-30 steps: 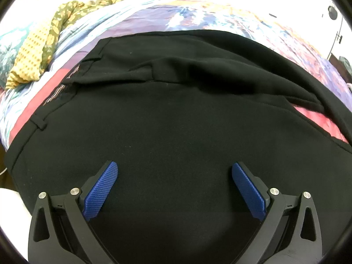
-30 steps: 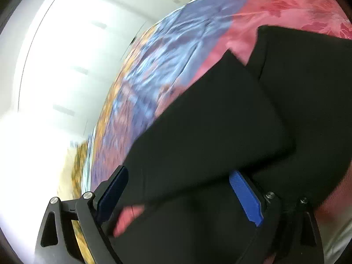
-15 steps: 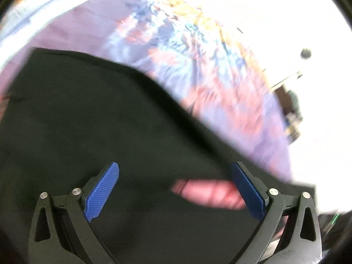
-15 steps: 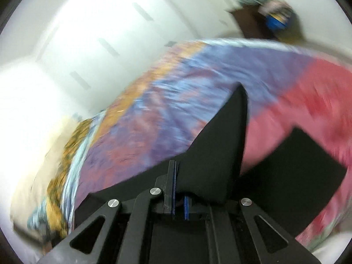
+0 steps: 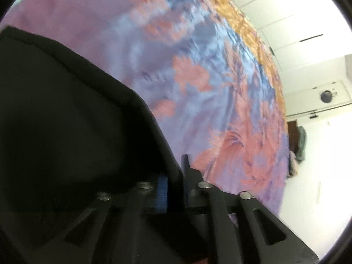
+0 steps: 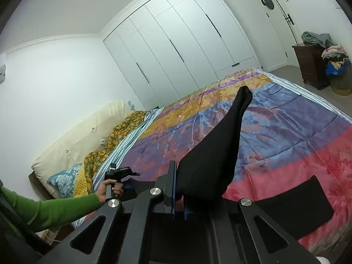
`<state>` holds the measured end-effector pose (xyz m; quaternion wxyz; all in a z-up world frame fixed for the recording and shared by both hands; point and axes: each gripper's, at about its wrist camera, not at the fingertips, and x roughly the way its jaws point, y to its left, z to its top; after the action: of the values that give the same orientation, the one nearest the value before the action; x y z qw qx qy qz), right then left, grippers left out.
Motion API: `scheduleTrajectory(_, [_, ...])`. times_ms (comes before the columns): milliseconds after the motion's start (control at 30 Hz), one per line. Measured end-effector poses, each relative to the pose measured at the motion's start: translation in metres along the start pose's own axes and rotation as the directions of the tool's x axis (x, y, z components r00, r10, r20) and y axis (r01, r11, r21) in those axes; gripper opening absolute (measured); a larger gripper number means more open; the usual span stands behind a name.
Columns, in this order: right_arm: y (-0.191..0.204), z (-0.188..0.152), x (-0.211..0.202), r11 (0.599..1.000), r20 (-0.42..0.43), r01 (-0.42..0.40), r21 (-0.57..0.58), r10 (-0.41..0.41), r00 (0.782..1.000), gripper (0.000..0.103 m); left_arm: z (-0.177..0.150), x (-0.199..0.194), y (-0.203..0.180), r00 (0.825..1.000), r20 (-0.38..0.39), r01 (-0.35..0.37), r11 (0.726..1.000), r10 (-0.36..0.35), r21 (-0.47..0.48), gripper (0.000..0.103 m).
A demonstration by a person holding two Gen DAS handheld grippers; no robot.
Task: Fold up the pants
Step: 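Lift the trouser leg with the right gripper while the left gripper grasps the waistband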
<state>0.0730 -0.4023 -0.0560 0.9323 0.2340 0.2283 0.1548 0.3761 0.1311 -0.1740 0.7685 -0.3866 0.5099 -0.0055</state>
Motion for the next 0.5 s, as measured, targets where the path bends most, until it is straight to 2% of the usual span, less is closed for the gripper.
scheduleTrajectory(100, [-0.023,-0.009,0.019,0.996,-0.051,0.088,0.026,-0.087,0.995,0.005,-0.006,-0.057,-0.002,0.993,0.094,0.073,0.995,-0.078,0.061,0.008])
scheduleTrajectory(167, [-0.041,-0.010,0.039,0.992,-0.068,0.119,0.051,-0.116,0.991,0.005,-0.013,-0.107,-0.006,0.977,0.174,0.107,0.988,-0.125,0.112,0.008])
scheduleTrajectory(233, [-0.052,-0.005,0.053,0.992,-0.062,0.106,0.072,-0.102,0.993,0.005,-0.034,-0.171,-0.005,0.947,0.271,0.126,0.977,-0.169,0.169,0.008])
scheduleTrajectory(300, [-0.058,0.004,0.065,0.992,-0.048,0.074,0.105,-0.070,0.996,0.005,-0.063,-0.213,0.005,0.928,0.324,0.127,0.972,-0.186,0.196,0.009])
scheduleTrajectory(333, [-0.060,0.009,0.068,0.991,-0.046,0.066,0.116,-0.061,0.997,0.005,-0.084,-0.227,0.014,0.923,0.337,0.121,0.973,-0.184,0.197,0.010])
scheduleTrajectory(400, [-0.069,0.012,0.070,0.990,-0.077,0.083,0.114,-0.075,0.994,0.005,-0.139,-0.233,0.039,0.932,0.330,0.098,0.980,-0.151,0.171,0.011])
scheduleTrajectory(433, [-0.073,0.011,0.072,0.988,-0.109,0.113,0.104,-0.101,0.989,0.005,-0.160,-0.225,0.049,0.942,0.314,0.074,0.985,-0.119,0.153,0.011])
scheduleTrajectory(500, [-0.091,-0.003,0.075,0.976,-0.211,0.198,0.085,-0.176,0.961,0.005,-0.208,-0.194,0.071,0.972,0.234,-0.029,0.991,-0.002,0.127,0.011])
